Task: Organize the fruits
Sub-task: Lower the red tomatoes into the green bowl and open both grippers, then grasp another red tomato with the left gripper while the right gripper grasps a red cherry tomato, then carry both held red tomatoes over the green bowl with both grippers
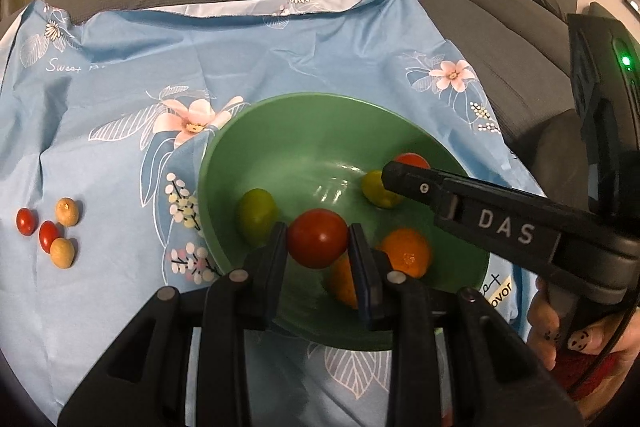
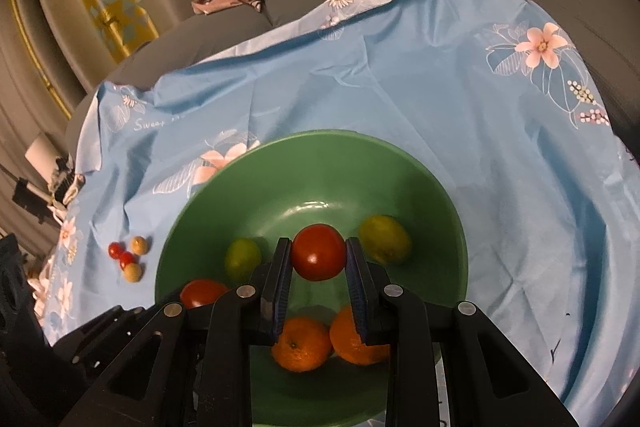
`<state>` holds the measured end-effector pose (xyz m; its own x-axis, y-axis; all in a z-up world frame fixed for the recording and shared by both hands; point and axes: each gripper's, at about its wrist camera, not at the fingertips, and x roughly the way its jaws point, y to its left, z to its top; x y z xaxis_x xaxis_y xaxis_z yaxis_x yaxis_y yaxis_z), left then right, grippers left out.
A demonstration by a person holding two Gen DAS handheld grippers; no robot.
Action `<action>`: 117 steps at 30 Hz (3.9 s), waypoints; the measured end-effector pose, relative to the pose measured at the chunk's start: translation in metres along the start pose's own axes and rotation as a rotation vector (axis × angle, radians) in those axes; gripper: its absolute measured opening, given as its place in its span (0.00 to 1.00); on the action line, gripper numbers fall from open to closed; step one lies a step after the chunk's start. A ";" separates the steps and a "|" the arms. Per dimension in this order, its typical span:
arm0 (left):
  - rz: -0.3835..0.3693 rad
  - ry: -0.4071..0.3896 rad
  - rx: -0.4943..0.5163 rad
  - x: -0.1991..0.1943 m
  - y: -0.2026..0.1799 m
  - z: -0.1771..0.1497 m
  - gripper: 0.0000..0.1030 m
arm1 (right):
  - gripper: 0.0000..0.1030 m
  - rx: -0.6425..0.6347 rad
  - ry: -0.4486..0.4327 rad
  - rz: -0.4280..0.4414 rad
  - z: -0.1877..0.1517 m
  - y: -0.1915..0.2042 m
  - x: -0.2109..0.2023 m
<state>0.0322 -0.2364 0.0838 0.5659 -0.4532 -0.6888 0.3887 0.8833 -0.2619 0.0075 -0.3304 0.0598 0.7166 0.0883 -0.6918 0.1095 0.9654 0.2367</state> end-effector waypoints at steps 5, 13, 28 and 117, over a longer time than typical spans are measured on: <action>0.006 -0.005 -0.014 0.001 0.001 0.000 0.29 | 0.28 -0.015 0.018 -0.015 -0.001 0.002 0.004; 0.005 -0.013 -0.028 0.001 0.002 0.000 0.29 | 0.28 -0.029 0.038 -0.039 -0.003 0.004 0.010; 0.032 -0.075 -0.053 -0.032 0.013 0.005 0.60 | 0.45 -0.016 -0.015 -0.011 0.000 0.008 0.001; 0.424 -0.023 -0.451 -0.091 0.210 -0.031 0.28 | 0.27 -0.370 0.225 0.320 -0.030 0.209 0.096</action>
<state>0.0397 -0.0062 0.0704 0.6213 -0.0498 -0.7820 -0.2161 0.9484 -0.2321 0.0782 -0.1125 0.0222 0.5045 0.4038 -0.7632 -0.3696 0.8998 0.2318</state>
